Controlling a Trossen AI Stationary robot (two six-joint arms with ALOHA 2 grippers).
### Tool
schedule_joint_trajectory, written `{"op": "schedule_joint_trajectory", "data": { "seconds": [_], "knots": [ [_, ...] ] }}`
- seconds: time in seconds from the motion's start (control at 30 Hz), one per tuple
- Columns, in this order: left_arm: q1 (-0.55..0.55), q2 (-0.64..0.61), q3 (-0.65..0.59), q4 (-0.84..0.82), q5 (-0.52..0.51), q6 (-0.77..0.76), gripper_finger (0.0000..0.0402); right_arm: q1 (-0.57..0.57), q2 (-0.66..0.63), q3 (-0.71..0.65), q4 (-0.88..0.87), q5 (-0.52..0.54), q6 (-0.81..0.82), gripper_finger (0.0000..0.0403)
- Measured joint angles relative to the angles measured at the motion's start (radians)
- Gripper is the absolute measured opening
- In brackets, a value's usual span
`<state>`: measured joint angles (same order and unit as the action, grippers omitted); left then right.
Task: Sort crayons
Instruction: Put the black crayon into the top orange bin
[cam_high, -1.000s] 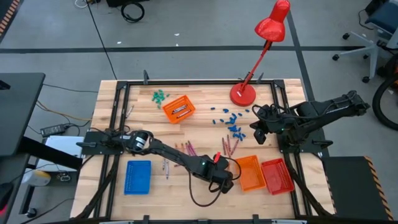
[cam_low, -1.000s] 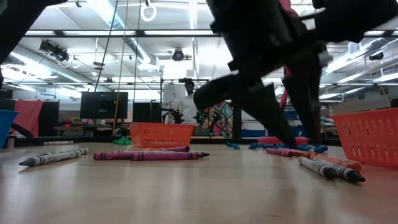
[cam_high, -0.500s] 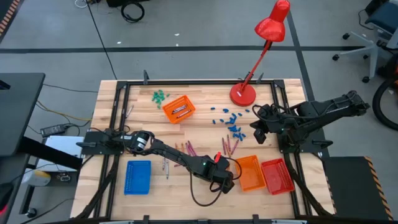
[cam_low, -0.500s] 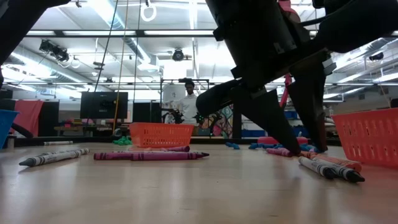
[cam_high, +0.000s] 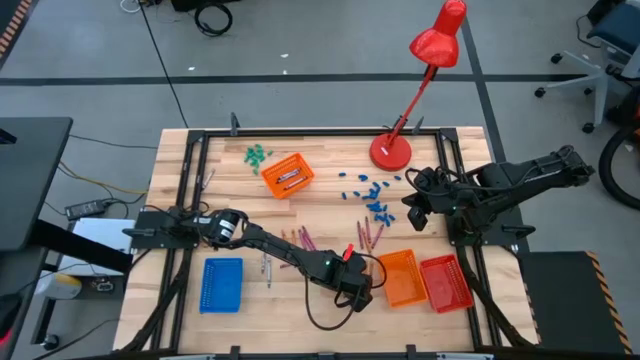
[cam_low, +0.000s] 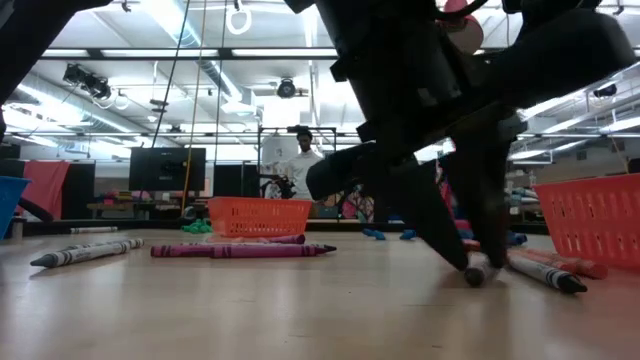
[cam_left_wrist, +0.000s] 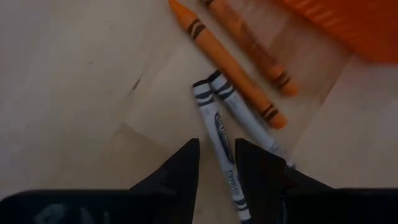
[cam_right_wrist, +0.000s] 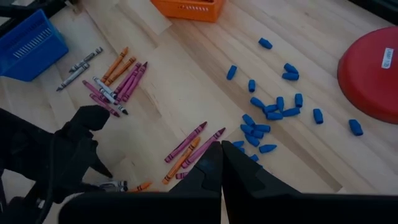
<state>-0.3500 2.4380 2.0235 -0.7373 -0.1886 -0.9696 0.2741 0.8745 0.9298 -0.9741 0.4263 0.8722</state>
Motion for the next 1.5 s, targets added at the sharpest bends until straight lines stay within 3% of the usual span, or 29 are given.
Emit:
{"op": "schedule_joint_trajectory", "data": {
  "seconds": [0.2,0.47,0.73,1.17,1.5],
  "knots": [
    [0.003,-0.002,0.001,-0.061,0.063,0.128,0.0103,0.0,0.0,0.0,0.001,0.003,0.0,0.0008],
    [0.016,-0.002,0.0,-0.087,0.11,0.199,0.0015,0.0,0.0,0.0,0.002,0.003,0.0,0.0008],
    [0.048,-0.021,-0.002,-0.132,0.133,0.216,0.0018,0.0,0.0,0.0,0.0,0.003,-0.007,0.0008],
    [0.133,-0.122,-0.007,-0.36,0.094,0.336,0.0016,0.0,-0.001,0.0,0.009,0.003,-0.011,0.0008],
    [0.253,-0.205,-0.004,-0.573,-0.027,0.46,0.0016,0.0,0.0,0.0,0.016,0.026,-0.008,0.0008]
  ]
}}
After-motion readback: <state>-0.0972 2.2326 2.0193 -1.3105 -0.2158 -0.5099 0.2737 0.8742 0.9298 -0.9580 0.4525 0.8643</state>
